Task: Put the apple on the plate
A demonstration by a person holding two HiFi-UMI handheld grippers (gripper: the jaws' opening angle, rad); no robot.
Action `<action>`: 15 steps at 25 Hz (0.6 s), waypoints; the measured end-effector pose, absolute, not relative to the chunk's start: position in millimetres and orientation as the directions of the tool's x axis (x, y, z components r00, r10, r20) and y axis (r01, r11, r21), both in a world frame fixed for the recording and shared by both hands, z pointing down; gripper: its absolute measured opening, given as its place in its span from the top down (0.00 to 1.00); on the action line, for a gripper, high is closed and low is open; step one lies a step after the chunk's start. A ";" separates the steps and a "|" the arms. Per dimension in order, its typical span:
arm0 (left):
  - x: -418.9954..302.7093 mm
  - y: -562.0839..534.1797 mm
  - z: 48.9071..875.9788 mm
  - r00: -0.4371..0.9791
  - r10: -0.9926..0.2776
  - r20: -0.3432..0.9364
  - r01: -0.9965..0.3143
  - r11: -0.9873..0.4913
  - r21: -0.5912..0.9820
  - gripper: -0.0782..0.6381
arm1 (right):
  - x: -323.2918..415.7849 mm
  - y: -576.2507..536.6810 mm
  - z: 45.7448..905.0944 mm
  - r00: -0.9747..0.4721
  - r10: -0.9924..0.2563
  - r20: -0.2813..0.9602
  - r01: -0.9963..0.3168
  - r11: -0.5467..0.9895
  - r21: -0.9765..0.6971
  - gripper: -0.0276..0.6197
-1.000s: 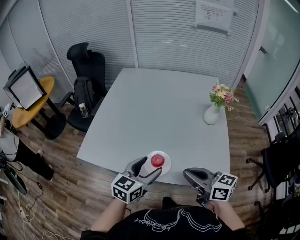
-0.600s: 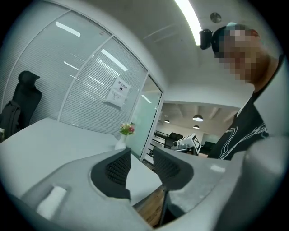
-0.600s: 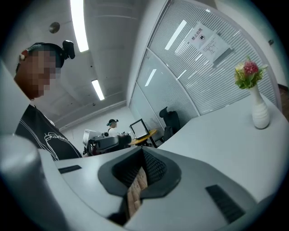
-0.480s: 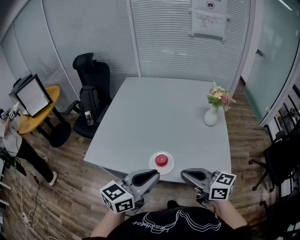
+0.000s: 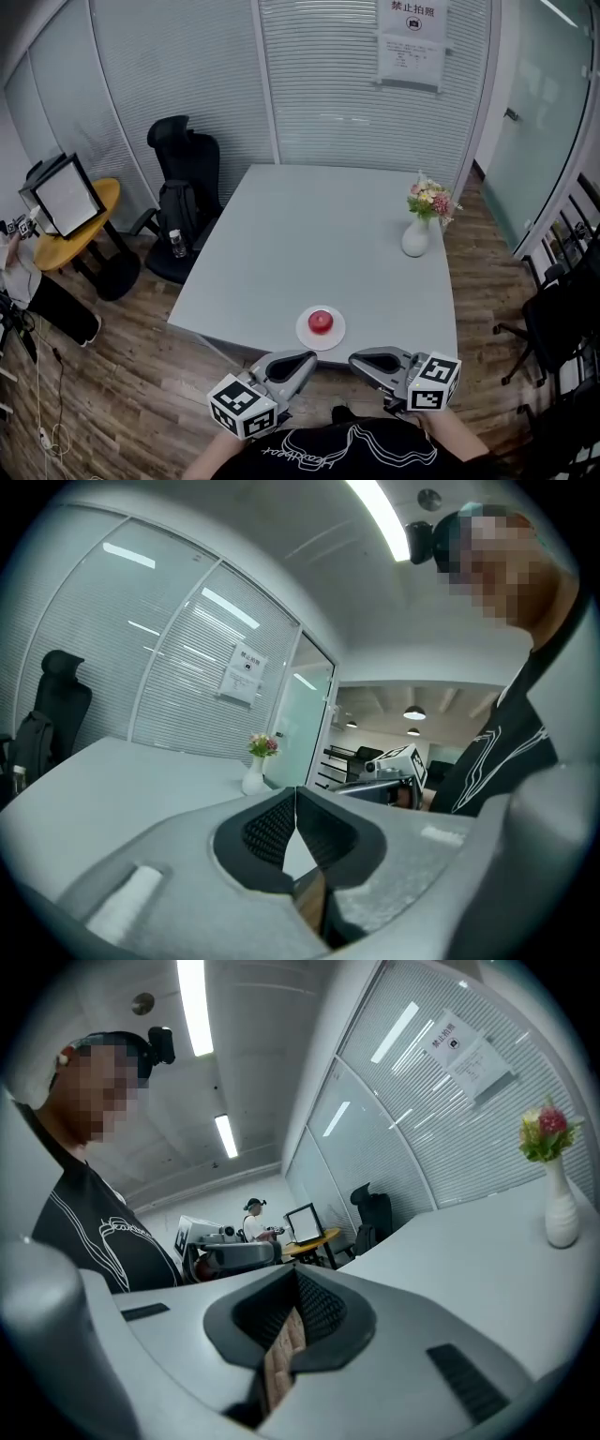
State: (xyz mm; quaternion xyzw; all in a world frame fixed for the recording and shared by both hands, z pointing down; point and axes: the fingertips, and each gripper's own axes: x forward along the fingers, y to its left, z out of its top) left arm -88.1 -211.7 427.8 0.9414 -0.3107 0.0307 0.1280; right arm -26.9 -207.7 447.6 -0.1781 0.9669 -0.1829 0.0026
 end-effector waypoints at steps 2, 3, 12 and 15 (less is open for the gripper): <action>-88.4 -207.8 426.9 0.805 -0.577 0.135 -0.593 -0.776 0.216 0.87 | -28.8 -204.5 446.7 -0.934 -0.351 0.064 -0.351 0.872 -0.340 0.95; -88.4 -205.2 426.6 0.806 -0.576 0.134 -0.591 -0.777 0.215 0.87 | -29.3 -203.2 446.6 -0.933 -0.355 0.064 -0.355 0.870 -0.342 0.95; -90.6 -195.0 429.6 0.800 -0.581 0.154 -0.601 -0.769 0.218 0.87 | -32.5 -193.7 450.0 -0.929 -0.365 0.063 -0.363 0.859 -0.362 0.95; -89.3 -192.8 429.4 0.800 -0.580 0.154 -0.600 -0.769 0.219 0.87 | -32.5 -190.7 449.1 -0.929 -0.365 0.059 -0.360 0.861 -0.360 0.95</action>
